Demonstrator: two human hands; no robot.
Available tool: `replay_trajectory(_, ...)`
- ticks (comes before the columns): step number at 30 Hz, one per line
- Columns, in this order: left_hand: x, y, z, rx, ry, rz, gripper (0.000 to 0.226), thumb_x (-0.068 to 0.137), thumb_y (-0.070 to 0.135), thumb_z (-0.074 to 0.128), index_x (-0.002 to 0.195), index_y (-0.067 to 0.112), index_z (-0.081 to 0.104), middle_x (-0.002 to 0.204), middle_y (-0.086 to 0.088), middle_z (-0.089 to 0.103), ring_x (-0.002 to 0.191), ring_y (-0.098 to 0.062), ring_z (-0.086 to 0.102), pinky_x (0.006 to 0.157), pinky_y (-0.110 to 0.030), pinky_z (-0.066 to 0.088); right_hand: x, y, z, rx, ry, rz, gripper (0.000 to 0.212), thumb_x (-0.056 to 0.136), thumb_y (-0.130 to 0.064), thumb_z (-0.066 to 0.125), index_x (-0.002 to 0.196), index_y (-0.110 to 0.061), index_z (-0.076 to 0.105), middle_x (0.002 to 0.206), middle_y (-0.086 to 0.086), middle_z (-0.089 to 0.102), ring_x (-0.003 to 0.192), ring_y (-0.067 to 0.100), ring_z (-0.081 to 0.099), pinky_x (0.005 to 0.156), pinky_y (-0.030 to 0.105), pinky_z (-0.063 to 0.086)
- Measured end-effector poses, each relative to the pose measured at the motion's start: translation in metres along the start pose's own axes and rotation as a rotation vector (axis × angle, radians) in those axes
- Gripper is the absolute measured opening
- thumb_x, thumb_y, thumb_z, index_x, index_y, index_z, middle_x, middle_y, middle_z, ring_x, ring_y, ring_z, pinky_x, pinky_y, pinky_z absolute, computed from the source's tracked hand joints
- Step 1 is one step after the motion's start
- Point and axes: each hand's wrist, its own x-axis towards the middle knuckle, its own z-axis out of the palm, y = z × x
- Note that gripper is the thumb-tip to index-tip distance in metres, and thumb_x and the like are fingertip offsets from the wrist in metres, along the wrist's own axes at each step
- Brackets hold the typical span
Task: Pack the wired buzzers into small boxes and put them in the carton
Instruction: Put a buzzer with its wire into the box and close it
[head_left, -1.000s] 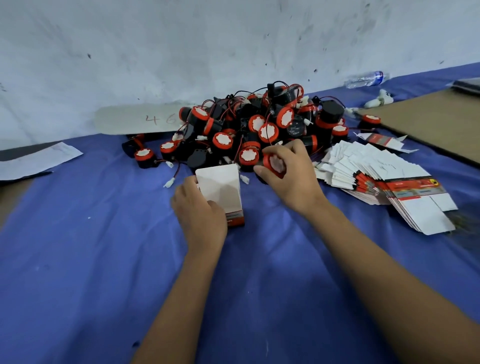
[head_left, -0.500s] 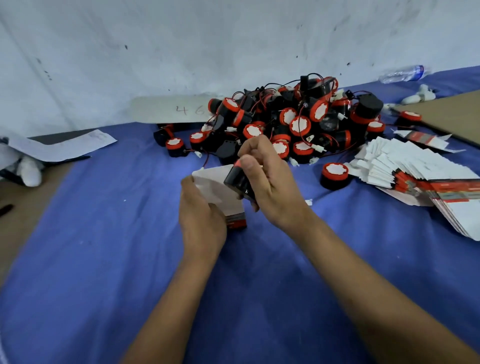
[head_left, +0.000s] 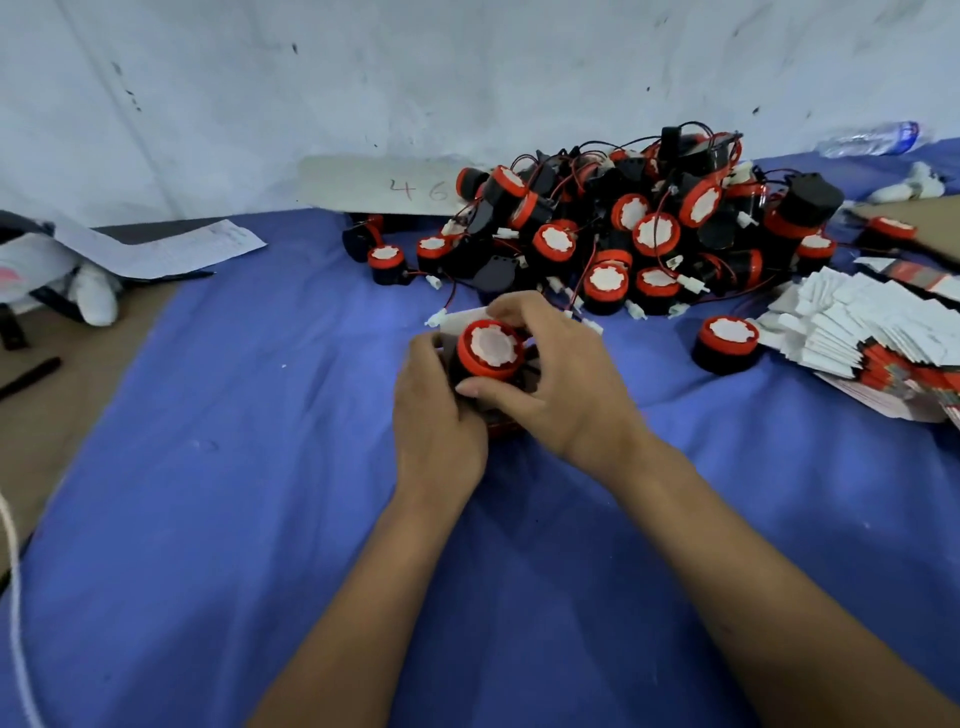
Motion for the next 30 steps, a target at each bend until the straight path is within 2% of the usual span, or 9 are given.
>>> replay_trajectory(3, 0.002, 0.0, 0.001, 0.012, -0.006, -0.026, 0.031, 0.089, 0.0, 0.052, 0.108, 0.024, 0.049, 0.105, 0.005, 0.065, 0.096, -0.016, 0.061, 0.078, -0.032, 0.05, -0.001, 0.006, 0.0, -0.184, 0.01, 0.002, 0.052, 0.08, -0.054, 0.079, 0.118, -0.024, 0.06, 0.11, -0.012, 0.067, 0.098, 0.008, 0.048, 0.081, 0.022, 0.04)
replay_trajectory(6, 0.005, -0.002, 0.0, -0.063, -0.048, -0.093, 0.035, 0.089, -0.004, 0.053, 0.11, 0.023, 0.054, 0.103, 0.01, 0.068, 0.097, -0.012, 0.063, 0.079, -0.03, 0.053, 0.001, 0.009, -0.003, -0.221, -0.035, 0.019, 0.053, 0.08, -0.055, 0.079, 0.119, -0.025, 0.06, 0.109, -0.008, 0.069, 0.097, 0.013, 0.056, 0.08, 0.024, 0.037)
replay_trajectory(9, 0.007, -0.004, -0.003, -0.214, -0.07, -0.219, 0.023, 0.099, 0.007, 0.055, 0.112, 0.024, 0.061, 0.103, 0.015, 0.071, 0.098, -0.007, 0.067, 0.082, -0.028, 0.056, 0.001, 0.008, -0.007, -0.315, -0.07, 0.008, 0.056, 0.081, -0.052, 0.079, 0.125, -0.024, 0.06, 0.113, -0.006, 0.071, 0.101, 0.017, 0.062, 0.08, 0.023, 0.038)
replay_trajectory(12, 0.008, -0.001, -0.005, -0.387, -0.093, -0.333, 0.03, 0.089, 0.02, 0.05, 0.115, 0.022, 0.065, 0.106, 0.009, 0.074, 0.102, -0.01, 0.07, 0.083, -0.029, 0.059, 0.001, 0.003, -0.008, -0.371, -0.116, -0.003, 0.049, 0.085, -0.046, 0.078, 0.124, -0.02, 0.063, 0.116, -0.004, 0.07, 0.102, 0.02, 0.063, 0.081, 0.027, 0.043)
replay_trajectory(15, 0.009, 0.001, -0.005, -0.534, -0.1, -0.403, 0.038, 0.079, 0.014, 0.052, 0.113, 0.015, 0.068, 0.109, -0.003, 0.076, 0.097, -0.012, 0.071, 0.074, -0.024, 0.058, 0.002, -0.005, -0.006, -0.405, -0.201, 0.014, 0.034, 0.092, -0.033, 0.073, 0.12, -0.015, 0.068, 0.122, 0.0, 0.064, 0.108, 0.023, 0.06, 0.091, 0.036, 0.049)
replay_trajectory(21, 0.008, 0.002, -0.003, -0.503, -0.062, -0.389, 0.034, 0.09, 0.006, 0.045, 0.114, 0.014, 0.068, 0.11, -0.003, 0.076, 0.097, -0.015, 0.07, 0.071, -0.02, 0.056, 0.004, -0.012, 0.003, -0.509, -0.29, 0.084, 0.015, 0.102, -0.022, 0.056, 0.11, -0.014, 0.066, 0.112, 0.003, 0.063, 0.099, 0.026, 0.06, 0.084, 0.039, 0.051)
replay_trajectory(25, 0.006, 0.001, -0.003, -0.442, -0.066, -0.357, 0.029, 0.094, 0.005, 0.05, 0.114, 0.02, 0.066, 0.106, 0.009, 0.076, 0.094, -0.006, 0.072, 0.067, -0.016, 0.054, 0.001, -0.014, 0.009, -0.577, -0.373, 0.055, 0.024, 0.1, -0.012, 0.049, 0.11, -0.019, 0.069, 0.114, 0.0, 0.06, 0.098, 0.026, 0.06, 0.08, 0.041, 0.053)
replay_trajectory(27, 0.006, -0.001, -0.002, -0.383, -0.066, -0.357, 0.032, 0.093, 0.003, 0.055, 0.116, 0.024, 0.065, 0.106, 0.011, 0.075, 0.097, -0.006, 0.071, 0.071, -0.021, 0.057, 0.0, -0.012, 0.006, -0.574, -0.374, 0.031, 0.024, 0.102, -0.017, 0.048, 0.111, -0.019, 0.07, 0.114, -0.002, 0.063, 0.103, 0.023, 0.057, 0.084, 0.039, 0.053)
replay_trajectory(30, 0.008, -0.003, -0.001, -0.293, -0.068, -0.364, 0.032, 0.094, 0.0, 0.062, 0.12, 0.021, 0.061, 0.111, 0.004, 0.074, 0.103, -0.017, 0.071, 0.088, -0.045, 0.06, -0.002, -0.006, -0.004, -0.581, -0.391, -0.065, 0.027, 0.103, -0.026, 0.048, 0.116, -0.024, 0.071, 0.115, -0.009, 0.067, 0.116, 0.017, 0.046, 0.097, 0.035, 0.047)
